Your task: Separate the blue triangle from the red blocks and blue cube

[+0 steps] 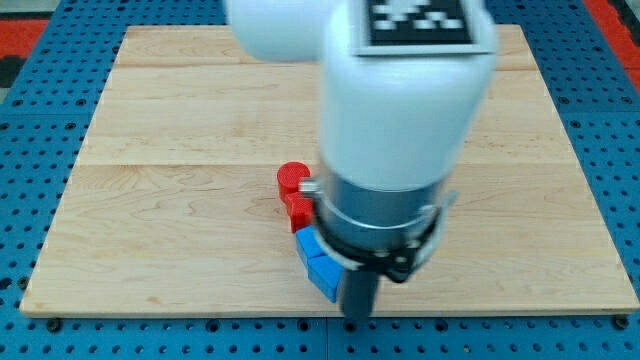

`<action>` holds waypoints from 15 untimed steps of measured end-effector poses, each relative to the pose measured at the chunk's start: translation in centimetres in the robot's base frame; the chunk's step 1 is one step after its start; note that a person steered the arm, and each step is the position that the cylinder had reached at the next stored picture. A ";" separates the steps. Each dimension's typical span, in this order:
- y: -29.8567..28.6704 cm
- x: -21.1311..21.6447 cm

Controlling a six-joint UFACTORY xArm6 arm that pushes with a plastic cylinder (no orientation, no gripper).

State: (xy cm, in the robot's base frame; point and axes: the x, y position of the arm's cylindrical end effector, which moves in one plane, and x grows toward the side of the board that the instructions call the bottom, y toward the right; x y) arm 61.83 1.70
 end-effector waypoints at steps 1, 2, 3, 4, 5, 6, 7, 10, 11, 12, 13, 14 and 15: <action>-3.8 0.1; -4.6 -0.3; -5.9 -1.3; -6.2 -3.0; -4.7 -4.2; -1.5 -4.6; 0.2 -5.7; 1.1 -4.9; -0.8 -2.4; -4.7 -2.6; -6.0 -3.7; -6.0 -5.5; -6.0 -7.5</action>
State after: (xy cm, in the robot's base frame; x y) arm 54.32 -4.26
